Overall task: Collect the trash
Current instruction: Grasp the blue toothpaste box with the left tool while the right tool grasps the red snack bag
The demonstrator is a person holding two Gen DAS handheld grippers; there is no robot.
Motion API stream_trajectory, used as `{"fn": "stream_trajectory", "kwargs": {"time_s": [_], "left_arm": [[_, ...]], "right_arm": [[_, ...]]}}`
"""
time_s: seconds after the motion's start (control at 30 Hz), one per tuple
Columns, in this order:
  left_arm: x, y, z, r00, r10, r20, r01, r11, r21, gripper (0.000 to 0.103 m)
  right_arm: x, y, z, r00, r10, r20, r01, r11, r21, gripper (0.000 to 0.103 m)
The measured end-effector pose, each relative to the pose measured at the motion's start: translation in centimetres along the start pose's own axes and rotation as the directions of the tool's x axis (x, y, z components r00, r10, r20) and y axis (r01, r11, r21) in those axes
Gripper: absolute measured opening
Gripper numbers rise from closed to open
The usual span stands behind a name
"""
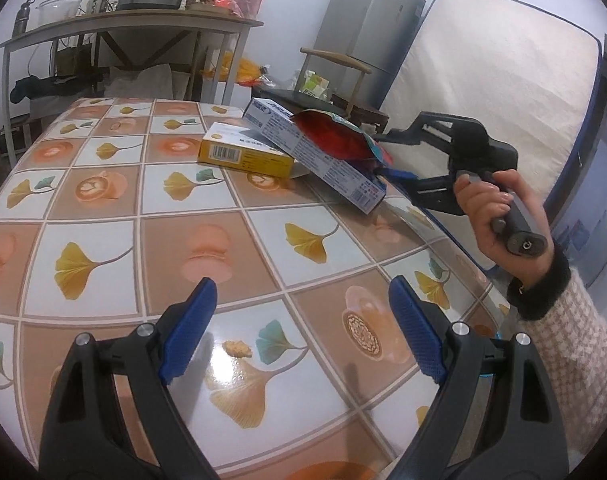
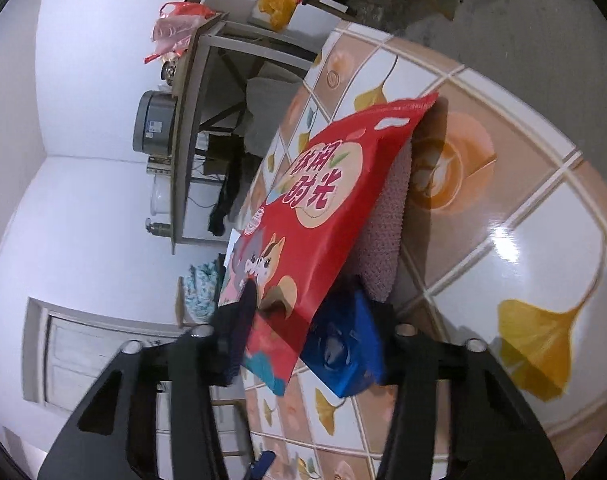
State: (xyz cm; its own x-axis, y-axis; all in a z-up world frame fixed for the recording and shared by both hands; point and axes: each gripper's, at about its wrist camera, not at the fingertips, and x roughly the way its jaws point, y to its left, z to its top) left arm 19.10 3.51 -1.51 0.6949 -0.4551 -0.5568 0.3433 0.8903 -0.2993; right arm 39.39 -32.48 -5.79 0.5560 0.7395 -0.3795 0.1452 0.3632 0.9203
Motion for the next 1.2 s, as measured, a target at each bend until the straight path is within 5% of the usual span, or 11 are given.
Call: {"fn": "stream_trajectory", "kwargs": {"time_s": [0.23,0.57,0.87,1.03,1.2], "left_arm": [[0.8,0.3,0.0,1.000,-0.002,-0.031,0.002,1.000,-0.007,0.084],[3.2,2.6,3.3,0.993,-0.057,-0.101,0.046,0.993,-0.109,0.084],[10.4,2.5,9.4,0.971,-0.194,-0.138,0.156,0.957,-0.247,0.084],[14.9,2.0,11.0,0.957,-0.238,-0.165,0.162,0.913,-0.374,0.084],[18.0,1.4,11.2,0.965,-0.209,-0.160,0.112,0.875,-0.470,0.083]], "right_arm": [[-1.0,-0.9,-0.1,0.993,0.112,0.025,-0.113,0.993,0.029,0.011],[-8.8,-3.0,-2.7,0.976,0.209,0.054,-0.207,0.978,-0.039,0.005],[-12.7,-7.3,-6.6,0.975,0.222,0.008,-0.221,0.972,-0.075,0.005],[-12.8,-8.5,-8.1,0.983,0.183,-0.013,-0.184,0.978,-0.096,0.005],[-13.4,-9.1,-8.6,0.983,0.183,0.003,-0.182,0.977,-0.115,0.005]]}}
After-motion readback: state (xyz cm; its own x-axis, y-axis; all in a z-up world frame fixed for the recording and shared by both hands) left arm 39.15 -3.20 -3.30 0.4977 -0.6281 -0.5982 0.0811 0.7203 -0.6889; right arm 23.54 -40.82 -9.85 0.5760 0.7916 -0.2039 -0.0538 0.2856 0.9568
